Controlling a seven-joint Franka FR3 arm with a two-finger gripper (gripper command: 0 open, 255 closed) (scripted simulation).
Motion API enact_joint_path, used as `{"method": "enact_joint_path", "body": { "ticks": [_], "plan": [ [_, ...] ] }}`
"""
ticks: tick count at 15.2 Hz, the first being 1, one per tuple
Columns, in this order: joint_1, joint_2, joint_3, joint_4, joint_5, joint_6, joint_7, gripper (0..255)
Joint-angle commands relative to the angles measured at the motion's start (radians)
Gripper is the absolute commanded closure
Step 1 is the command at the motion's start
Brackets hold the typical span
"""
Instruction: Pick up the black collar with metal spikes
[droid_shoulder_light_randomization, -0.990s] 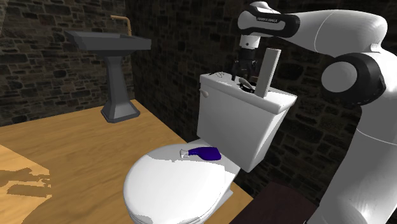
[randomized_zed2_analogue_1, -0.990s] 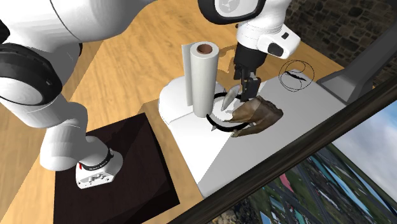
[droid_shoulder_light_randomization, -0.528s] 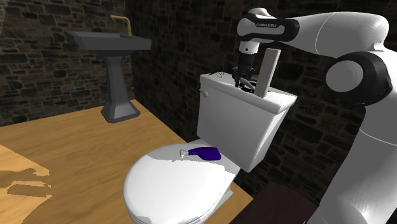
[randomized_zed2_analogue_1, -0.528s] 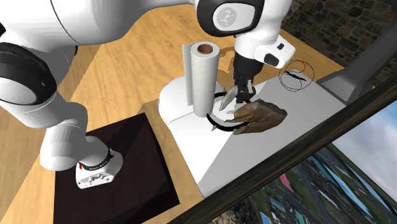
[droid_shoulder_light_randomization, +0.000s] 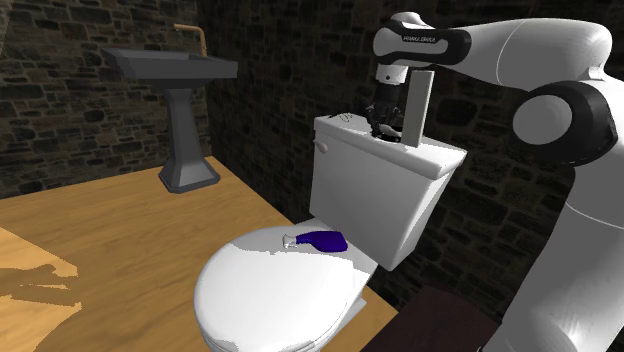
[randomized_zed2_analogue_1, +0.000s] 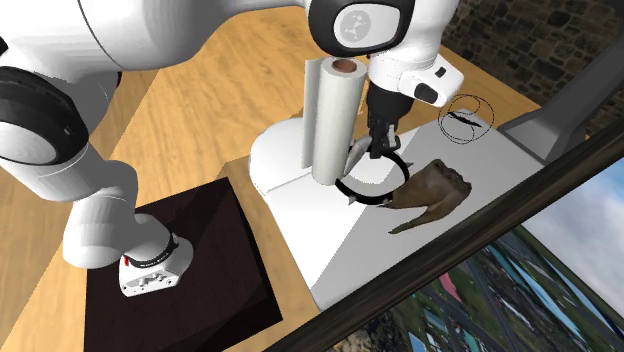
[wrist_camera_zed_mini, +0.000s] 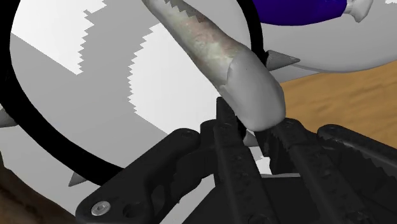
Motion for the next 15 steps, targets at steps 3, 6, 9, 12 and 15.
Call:
{"method": "enact_joint_path", "body": {
  "ticks": [3, 6, 9, 12, 15],
  "plan": [
    [0.000, 0.018, 0.001, 0.059, 0.004, -0.045, -0.001, 255],
    [-0.002, 0.036, 0.000, 0.124, 0.006, -0.093, -0.002, 255],
    [-0.005, 0.058, -0.001, 0.197, 0.010, -0.144, -0.003, 255],
    [-0.009, 0.086, -0.002, 0.279, 0.014, -0.199, -0.004, 255],
    [-0.014, 0.121, -0.003, 0.374, 0.019, -0.259, -0.006, 255]
  ]
}}
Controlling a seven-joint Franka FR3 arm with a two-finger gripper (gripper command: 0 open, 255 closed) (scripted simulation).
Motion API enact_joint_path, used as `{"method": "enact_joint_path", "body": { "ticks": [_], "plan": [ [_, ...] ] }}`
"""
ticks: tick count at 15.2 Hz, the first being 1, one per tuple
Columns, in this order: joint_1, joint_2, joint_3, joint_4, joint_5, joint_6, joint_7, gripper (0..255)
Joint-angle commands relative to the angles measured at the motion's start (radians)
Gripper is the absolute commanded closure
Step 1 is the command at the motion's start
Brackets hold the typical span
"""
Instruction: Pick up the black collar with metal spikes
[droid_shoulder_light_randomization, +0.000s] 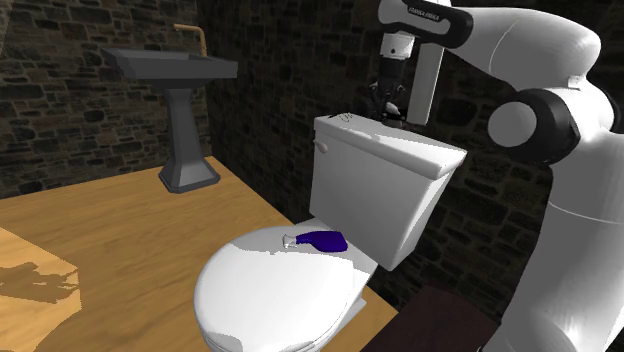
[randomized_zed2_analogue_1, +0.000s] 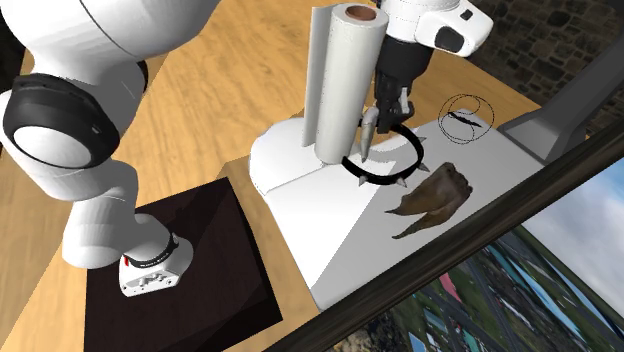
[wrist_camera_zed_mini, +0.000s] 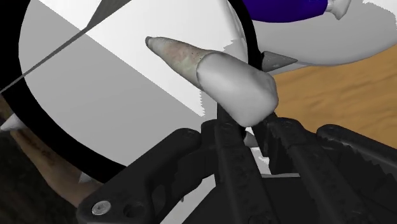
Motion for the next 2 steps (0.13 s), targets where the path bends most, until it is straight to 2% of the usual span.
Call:
{"method": "enact_joint_path", "body": {
  "ticks": [1, 2],
  "plan": [
    [-0.002, 0.016, 0.000, 0.044, 0.003, -0.028, 0.000, 255],
    [-0.002, 0.016, 0.000, 0.044, 0.002, -0.028, 0.000, 255]
  ]
}}
